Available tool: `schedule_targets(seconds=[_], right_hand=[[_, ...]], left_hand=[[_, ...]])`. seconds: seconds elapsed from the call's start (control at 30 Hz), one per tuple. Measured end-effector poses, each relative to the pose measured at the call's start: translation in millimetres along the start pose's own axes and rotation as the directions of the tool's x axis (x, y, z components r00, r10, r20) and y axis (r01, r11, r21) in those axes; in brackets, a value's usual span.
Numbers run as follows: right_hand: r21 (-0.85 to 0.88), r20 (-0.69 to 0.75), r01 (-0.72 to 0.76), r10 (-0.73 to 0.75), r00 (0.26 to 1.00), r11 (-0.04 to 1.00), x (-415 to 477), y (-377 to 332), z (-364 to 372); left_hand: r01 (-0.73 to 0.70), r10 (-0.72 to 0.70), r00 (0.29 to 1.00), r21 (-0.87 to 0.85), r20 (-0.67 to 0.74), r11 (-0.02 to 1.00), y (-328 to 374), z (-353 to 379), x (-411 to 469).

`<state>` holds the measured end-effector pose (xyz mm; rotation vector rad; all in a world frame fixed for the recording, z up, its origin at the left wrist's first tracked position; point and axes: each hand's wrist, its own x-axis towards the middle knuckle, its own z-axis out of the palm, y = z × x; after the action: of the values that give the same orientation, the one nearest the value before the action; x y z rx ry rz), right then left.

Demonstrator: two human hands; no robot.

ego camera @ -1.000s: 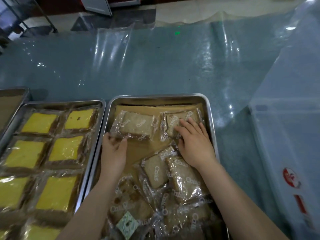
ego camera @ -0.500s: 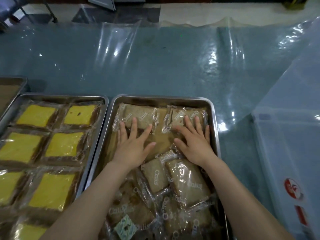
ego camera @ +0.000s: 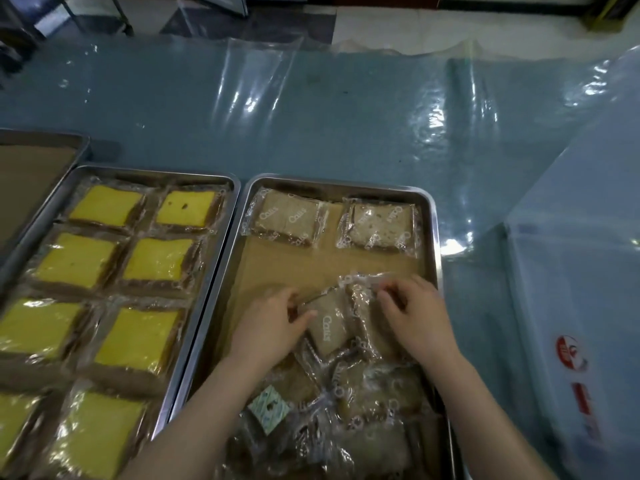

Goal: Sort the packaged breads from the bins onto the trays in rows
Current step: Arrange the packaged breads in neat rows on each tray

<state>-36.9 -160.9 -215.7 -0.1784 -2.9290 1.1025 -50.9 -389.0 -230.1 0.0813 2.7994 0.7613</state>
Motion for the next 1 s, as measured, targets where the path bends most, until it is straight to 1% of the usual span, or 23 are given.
schedule_targets(seconds=[0.07, 0.13, 0.17, 0.23, 0.3, 0.37, 0.43, 0.5, 0.57, 0.63, 0.7, 0.73, 0.77, 0.83, 0.9, 1.0], right_hand=[[-0.086, 0.03, -0.024, 0.027, 0.999, 0.996, -21, -1, 6], [-0.114, 0.082, -0.053, 0.063, 0.995, 0.992, -38, -4, 8], [-0.139, 0.098, -0.062, 0.076, 0.992, 0.988, -44, -6, 8], [-0.211, 0.115, -0.051, 0.077, 0.99, 0.976, -51, -10, 8], [-0.304, 0.146, -0.022, 0.07, 0.987, 0.952, -52, -13, 5], [-0.389, 0.177, 0.01, 0.064, 0.982, 0.921, -50, -15, 2], [-0.451, 0.198, 0.056, 0.038, 0.979, 0.891, -45, -18, 2], [-0.509, 0.256, 0.148, -0.015, 0.966, 0.848, -37, -23, 4], [-0.545, 0.29, 0.219, -0.063, 0.955, 0.809, -26, -25, 5], [-0.516, 0.263, 0.204, -0.072, 0.962, 0.832, -17, -21, 6], [-0.407, 0.258, 0.14, -0.033, 0.965, 0.902, -14, -11, 11], [-0.359, 0.28, 0.111, -0.006, 0.96, 0.927, -16, -6, 15], [-0.35, 0.308, 0.108, 0.006, 0.951, 0.931, -18, 0, 19], [-0.397, 0.34, 0.136, 0.008, 0.94, 0.907, -18, 7, 28], [-0.405, 0.339, 0.132, 0.014, 0.941, 0.905, -11, 8, 34], [-0.433, 0.338, 0.144, 0.012, 0.941, 0.89, -3, 5, 38]], left_hand=[[0.005, -0.006, 0.999, 0.027, 0.032, 1.0, 3, 5, -5], [-0.012, 0.012, 1.0, 0.01, 0.004, 1.0, 7, 3, -4], [-0.007, 0.008, 1.0, 0.022, -0.023, 1.0, 8, 0, -3], [0.012, -0.001, 0.994, 0.104, -0.106, 0.995, 7, -10, 3], [0.024, 0.019, 0.975, 0.188, -0.224, 0.982, 0, -23, 8], [0.023, 0.052, 0.947, 0.228, -0.317, 0.973, -6, -37, 8], [-0.01, 0.094, 0.934, 0.238, -0.344, 0.971, -8, -42, 7], [-0.067, 0.142, 0.942, 0.244, -0.303, 0.968, -4, -36, 3], [-0.078, 0.128, 0.969, 0.229, -0.212, 0.97, 4, -20, -2], [-0.036, 0.056, 0.995, 0.23, -0.081, 0.972, 7, -2, -3], [-0.024, 0.024, 1.0, 0.282, 0.001, 0.959, 3, 10, -1], [-0.029, 0.023, 0.999, 0.306, 0.022, 0.952, -3, 12, 2], [-0.037, 0.026, 0.999, 0.326, 0.039, 0.945, -9, 12, 6], [-0.059, 0.038, 0.997, 0.349, 0.067, 0.935, -19, 9, 16], [-0.078, 0.052, 0.995, 0.356, 0.084, 0.931, -23, 7, 23], [-0.078, 0.059, 0.996, 0.342, 0.065, 0.937, -23, 11, 25]])
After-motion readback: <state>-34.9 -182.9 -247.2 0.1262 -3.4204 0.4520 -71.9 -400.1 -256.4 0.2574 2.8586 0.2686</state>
